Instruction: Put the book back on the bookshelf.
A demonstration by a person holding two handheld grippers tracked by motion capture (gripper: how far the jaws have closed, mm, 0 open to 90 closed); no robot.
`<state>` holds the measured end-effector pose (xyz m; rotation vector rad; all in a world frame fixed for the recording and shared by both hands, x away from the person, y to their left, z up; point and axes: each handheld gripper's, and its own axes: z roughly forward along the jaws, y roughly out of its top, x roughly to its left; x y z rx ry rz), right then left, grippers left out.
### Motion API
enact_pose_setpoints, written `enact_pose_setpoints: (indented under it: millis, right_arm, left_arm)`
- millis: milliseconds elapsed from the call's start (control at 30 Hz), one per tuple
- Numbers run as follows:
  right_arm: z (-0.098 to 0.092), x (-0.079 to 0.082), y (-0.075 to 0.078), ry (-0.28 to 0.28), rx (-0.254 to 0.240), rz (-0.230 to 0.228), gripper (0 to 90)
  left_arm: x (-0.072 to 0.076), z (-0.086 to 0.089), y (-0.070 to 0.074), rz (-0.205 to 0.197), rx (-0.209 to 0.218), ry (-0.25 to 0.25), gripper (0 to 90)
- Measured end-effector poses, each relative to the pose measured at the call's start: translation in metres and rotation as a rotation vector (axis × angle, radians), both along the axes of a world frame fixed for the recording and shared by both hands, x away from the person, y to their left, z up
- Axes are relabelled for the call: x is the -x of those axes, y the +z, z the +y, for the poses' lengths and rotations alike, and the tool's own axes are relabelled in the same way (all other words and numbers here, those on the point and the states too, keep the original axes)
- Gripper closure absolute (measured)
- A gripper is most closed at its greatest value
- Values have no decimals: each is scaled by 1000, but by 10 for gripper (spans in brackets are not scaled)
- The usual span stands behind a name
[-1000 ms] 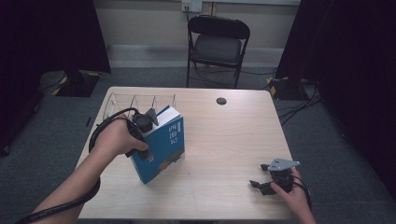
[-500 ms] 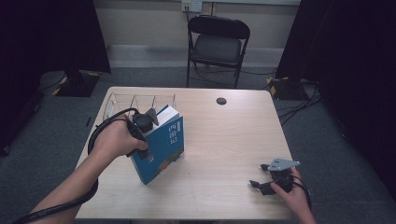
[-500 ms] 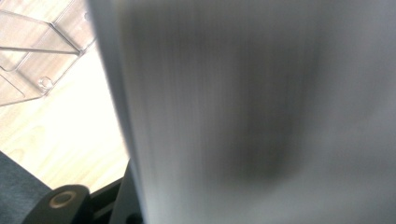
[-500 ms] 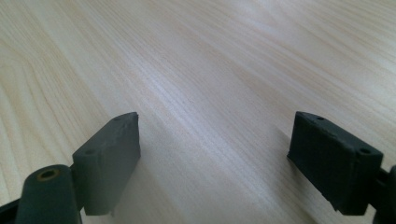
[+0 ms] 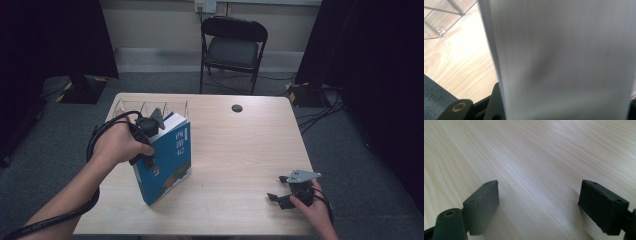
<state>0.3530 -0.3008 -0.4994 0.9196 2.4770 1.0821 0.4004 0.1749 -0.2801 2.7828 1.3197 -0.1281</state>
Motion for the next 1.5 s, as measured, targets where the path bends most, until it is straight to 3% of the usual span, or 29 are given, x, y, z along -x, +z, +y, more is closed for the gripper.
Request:
enact_pose_setpoints:
  millis: [267,400,600,733,767,933,1100,1167,1367,1500]
  right_arm:
    - [0,0,0,0,0,0,155]
    - [0,0,0,-1,0,0,155]
    - [0,0,0,1,-2,0,155]
    - [0,0,0,1,-3,1,155]
    - [0,0,0,1,-1,0,155]
    - [0,0,0,1,-2,1,155]
    - [0,0,0,0,0,0,155]
    - [0,0,0,0,-1,0,155]
    - [0,0,0,1,-1,0,155]
    - [0,0,0,2,-3,0,155]
  left_arm:
    - [-3,13,5,17,-4,53,622]
    - [-6,22,8,27,23,86,622]
    - [-12,30,9,13,24,119,622]
    - [-15,32,8,12,18,122,622]
    - [-16,32,7,14,26,152,622]
    - [-19,30,7,11,16,171,622]
    - [-24,32,12,25,40,208,622]
    - [-26,32,14,25,49,214,623]
    - [-29,30,19,8,25,229,622]
    - [-32,32,20,16,38,239,622]
